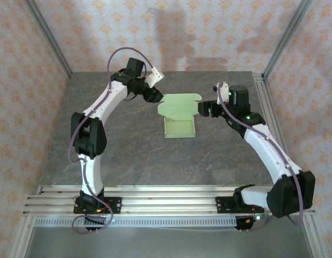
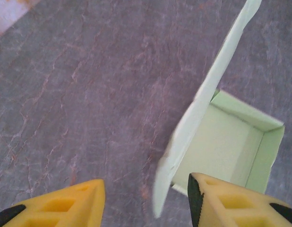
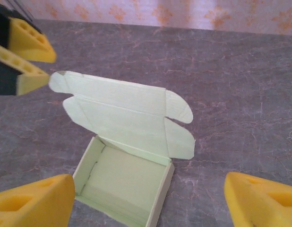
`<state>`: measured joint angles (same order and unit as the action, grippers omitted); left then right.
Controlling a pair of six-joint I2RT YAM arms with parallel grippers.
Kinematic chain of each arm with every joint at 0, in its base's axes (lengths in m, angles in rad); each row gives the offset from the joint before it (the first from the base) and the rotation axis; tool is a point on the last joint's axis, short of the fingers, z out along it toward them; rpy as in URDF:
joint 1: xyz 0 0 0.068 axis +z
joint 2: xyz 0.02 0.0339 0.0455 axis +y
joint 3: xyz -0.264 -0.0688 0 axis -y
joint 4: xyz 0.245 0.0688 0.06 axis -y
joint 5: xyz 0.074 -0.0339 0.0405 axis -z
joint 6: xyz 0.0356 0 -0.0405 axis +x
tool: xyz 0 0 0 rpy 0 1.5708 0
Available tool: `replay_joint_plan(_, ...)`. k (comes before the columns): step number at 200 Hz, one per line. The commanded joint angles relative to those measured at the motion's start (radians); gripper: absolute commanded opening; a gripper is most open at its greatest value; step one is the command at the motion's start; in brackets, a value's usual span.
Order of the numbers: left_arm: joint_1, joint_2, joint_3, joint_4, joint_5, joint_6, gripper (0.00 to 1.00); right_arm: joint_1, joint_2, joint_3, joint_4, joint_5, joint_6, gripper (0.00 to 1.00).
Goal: Fold the paper box
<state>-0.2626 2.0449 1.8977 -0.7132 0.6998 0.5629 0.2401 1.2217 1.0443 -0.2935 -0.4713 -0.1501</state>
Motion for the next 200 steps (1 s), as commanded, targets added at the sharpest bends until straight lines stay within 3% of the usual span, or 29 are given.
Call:
replay_joint_plan(1,0.002,0.011,0.012,-0.169,0.096,0.191,0.49,-0.001,-0.071,-0.06,-0.021,0.016,0.022,0.82)
replay_joint_plan(55,0.0,0.034,-0.034,-0.122,0.108,0.199,0.42,-0.001,-0.098,-0.07,-0.065,0.023,0.014,0.82)
replay_joint_plan(83,-0.004,0.056,-0.023,-0.106,0.112,0.202,0.32,0.0,-0.084,-0.061,-0.058,0.01,0.022,0.82)
replay_joint_plan(151,-0.007,0.149,0.067,-0.145,0.127,0.217,0.31,0.001,-0.087,-0.064,-0.074,0.054,0.03,0.82)
replay_joint_plan(170,-0.007,0.15,0.073,-0.143,0.129,0.215,0.23,0.001,-0.085,-0.068,-0.067,0.053,0.037,0.82)
replay_joint_plan(200,-0.006,0.135,0.08,-0.15,0.129,0.219,0.22,0.001,-0.072,-0.06,-0.061,0.042,0.041,0.81)
